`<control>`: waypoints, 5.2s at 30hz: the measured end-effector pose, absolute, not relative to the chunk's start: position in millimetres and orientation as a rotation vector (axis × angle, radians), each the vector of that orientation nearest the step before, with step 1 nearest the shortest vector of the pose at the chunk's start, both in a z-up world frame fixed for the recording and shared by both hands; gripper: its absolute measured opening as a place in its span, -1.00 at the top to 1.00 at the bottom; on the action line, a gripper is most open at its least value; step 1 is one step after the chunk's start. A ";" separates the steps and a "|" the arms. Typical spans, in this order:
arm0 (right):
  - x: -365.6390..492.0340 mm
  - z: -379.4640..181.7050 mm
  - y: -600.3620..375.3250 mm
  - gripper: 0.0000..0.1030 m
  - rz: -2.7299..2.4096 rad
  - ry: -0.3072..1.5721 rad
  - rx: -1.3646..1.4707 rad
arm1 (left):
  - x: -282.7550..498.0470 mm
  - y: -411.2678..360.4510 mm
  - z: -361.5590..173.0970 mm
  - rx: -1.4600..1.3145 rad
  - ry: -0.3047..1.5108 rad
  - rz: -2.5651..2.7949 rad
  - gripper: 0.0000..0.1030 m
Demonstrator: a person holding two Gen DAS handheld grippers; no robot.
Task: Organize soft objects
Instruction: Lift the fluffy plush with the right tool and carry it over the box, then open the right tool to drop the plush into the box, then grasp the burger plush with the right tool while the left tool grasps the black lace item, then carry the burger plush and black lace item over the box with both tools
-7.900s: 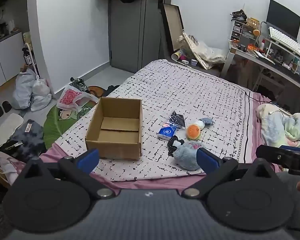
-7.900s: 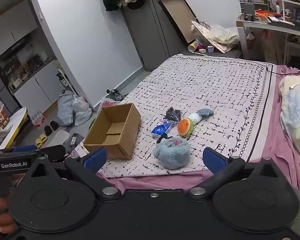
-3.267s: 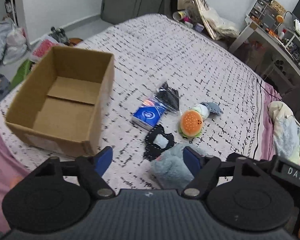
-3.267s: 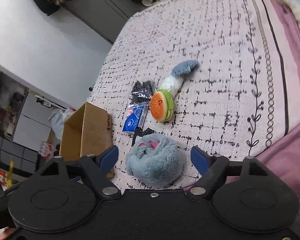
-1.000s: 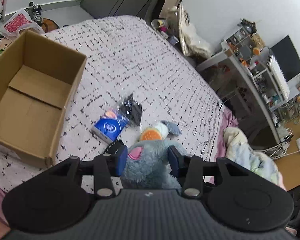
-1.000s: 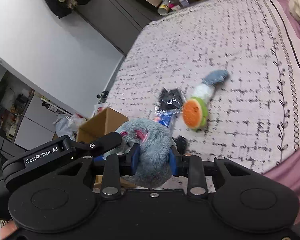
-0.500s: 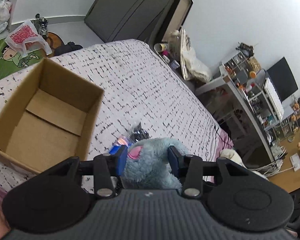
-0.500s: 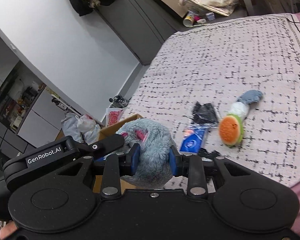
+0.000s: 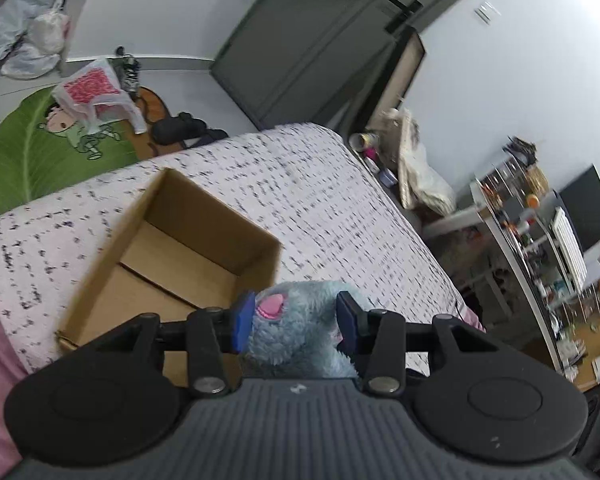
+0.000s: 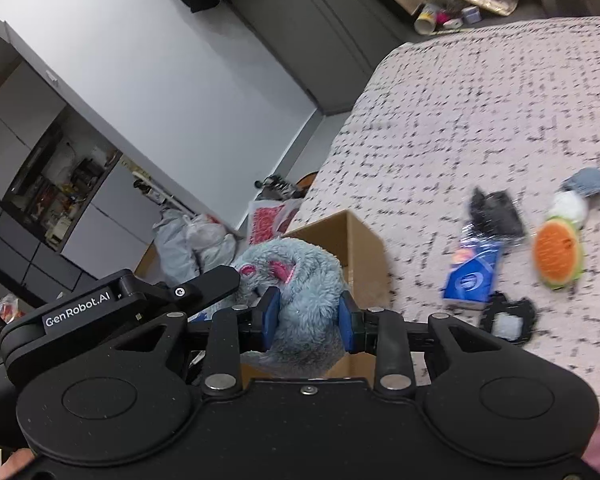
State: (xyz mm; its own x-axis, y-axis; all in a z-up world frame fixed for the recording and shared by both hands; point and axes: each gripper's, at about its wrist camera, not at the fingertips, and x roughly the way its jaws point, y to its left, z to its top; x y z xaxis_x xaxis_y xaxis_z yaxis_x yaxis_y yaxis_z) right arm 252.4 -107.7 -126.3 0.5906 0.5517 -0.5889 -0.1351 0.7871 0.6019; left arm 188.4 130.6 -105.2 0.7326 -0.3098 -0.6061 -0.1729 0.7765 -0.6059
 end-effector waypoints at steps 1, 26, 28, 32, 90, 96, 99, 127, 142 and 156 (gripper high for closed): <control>253.5 -128.1 -103.5 0.40 0.428 0.857 0.542 | 189.6 135.3 -106.6 -0.702 0.762 -0.071 0.16; 295.8 -195.4 -31.5 0.37 0.468 1.071 0.510 | 213.5 197.5 -166.0 -0.804 0.910 0.210 0.14; 294.2 -194.5 -27.5 0.34 0.462 1.058 0.483 | 215.1 197.6 -168.0 -0.804 0.921 0.213 0.10; 295.1 -193.3 -24.7 0.25 0.456 1.064 0.454 | 218.1 192.1 -168.1 -0.767 0.943 0.219 0.06; 281.4 -186.6 -280.6 -0.42 0.317 0.980 0.609 | 220.2 -6.9 -147.8 -0.386 0.907 -0.088 -0.54; 291.0 -202.1 -279.5 -0.35 0.312 1.002 0.633 | 228.3 -27.5 -169.3 -0.354 0.967 -0.087 -0.54; 296.5 -208.5 -276.9 -0.33 0.313 1.008 0.635 | 233.9 -33.8 -183.0 -0.363 1.013 -0.088 -0.54; 332.9 -257.9 -257.6 0.52 0.303 1.072 0.516 | 253.7 -42.5 -241.9 -0.435 1.132 -0.034 0.36; 300.3 -220.2 -266.3 0.54 0.293 0.972 0.524 | 234.1 -34.2 -202.6 -0.459 1.033 -0.100 0.73; 276.1 -190.7 -264.0 0.54 0.325 0.891 0.522 | 219.9 -11.8 -160.3 -0.502 0.900 -0.121 0.74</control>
